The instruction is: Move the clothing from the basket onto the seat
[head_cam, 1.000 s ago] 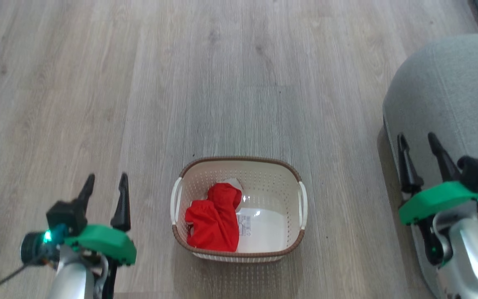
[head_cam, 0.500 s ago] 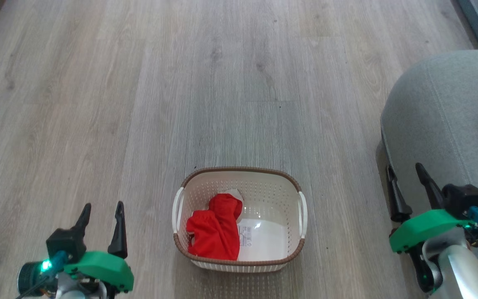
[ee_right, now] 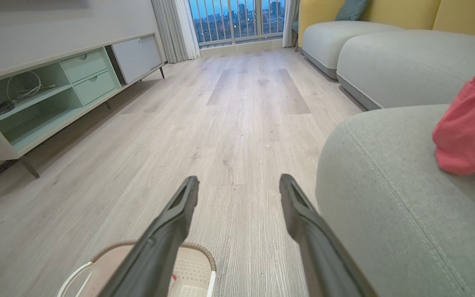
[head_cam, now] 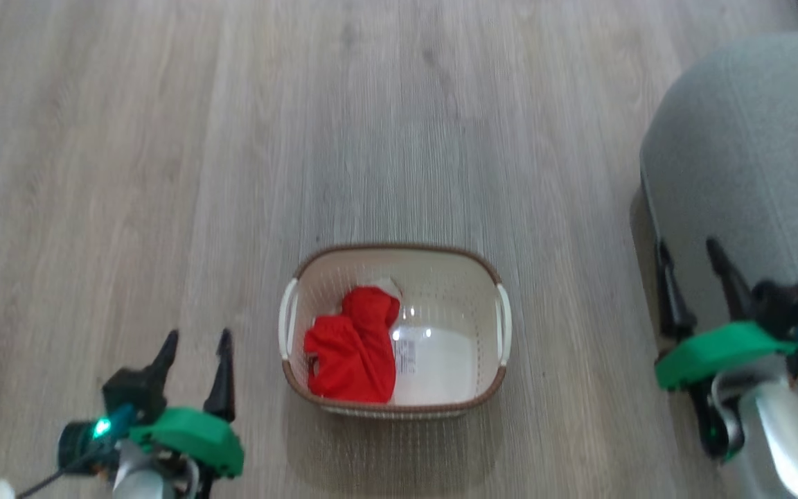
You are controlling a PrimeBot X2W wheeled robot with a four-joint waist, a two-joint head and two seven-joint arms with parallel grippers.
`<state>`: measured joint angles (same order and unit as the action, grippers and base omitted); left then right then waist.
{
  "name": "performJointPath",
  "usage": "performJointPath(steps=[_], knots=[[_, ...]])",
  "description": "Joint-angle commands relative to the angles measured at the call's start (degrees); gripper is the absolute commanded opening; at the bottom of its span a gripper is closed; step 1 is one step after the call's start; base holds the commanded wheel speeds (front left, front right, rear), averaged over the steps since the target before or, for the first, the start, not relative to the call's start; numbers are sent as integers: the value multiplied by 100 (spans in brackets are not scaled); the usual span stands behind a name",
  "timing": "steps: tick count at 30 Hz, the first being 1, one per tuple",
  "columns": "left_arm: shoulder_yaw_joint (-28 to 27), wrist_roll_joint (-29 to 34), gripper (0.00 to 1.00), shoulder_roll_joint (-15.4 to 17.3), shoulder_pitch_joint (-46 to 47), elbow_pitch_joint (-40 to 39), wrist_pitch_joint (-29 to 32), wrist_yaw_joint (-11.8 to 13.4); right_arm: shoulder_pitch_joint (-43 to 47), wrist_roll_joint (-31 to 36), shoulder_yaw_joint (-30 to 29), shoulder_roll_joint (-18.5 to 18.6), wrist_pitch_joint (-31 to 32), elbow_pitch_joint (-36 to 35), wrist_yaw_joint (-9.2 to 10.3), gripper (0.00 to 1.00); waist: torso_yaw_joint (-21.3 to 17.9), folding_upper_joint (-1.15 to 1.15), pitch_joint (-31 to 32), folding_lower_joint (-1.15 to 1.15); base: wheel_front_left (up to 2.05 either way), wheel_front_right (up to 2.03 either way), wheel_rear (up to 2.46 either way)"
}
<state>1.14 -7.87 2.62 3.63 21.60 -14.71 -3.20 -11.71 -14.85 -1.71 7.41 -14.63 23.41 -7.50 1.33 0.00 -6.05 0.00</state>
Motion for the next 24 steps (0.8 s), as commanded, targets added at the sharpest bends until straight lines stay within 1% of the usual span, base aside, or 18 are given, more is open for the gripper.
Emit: performJointPath(steps=[1, 10, 17, 24], knots=[[-67, -59, 100, 27, 368, -129, -29, -26, -357, 69, 88, -11, -37, -271, 1, 100, -44, 0, -301, 0, 0, 0, 0], [688, -194, 100, 26, 1389, 456, -29, -152, -1067, 273, -24, 7, -37, -706, 1, 100, -110, 0, -1593, 0, 0, 0, 0], [1064, -140, 100, 26, 2331, 1096, -29, -218, -1663, 377, 3, 2, -37, -943, 1, 100, -302, 0, -2585, 0, 0, 0, 0], [1683, 235, 100, 26, 3451, 2006, -29, -278, -2009, 390, 48, -71, -37, -1044, 1, 100, -441, 0, -3360, 0, 0, 0, 0]])
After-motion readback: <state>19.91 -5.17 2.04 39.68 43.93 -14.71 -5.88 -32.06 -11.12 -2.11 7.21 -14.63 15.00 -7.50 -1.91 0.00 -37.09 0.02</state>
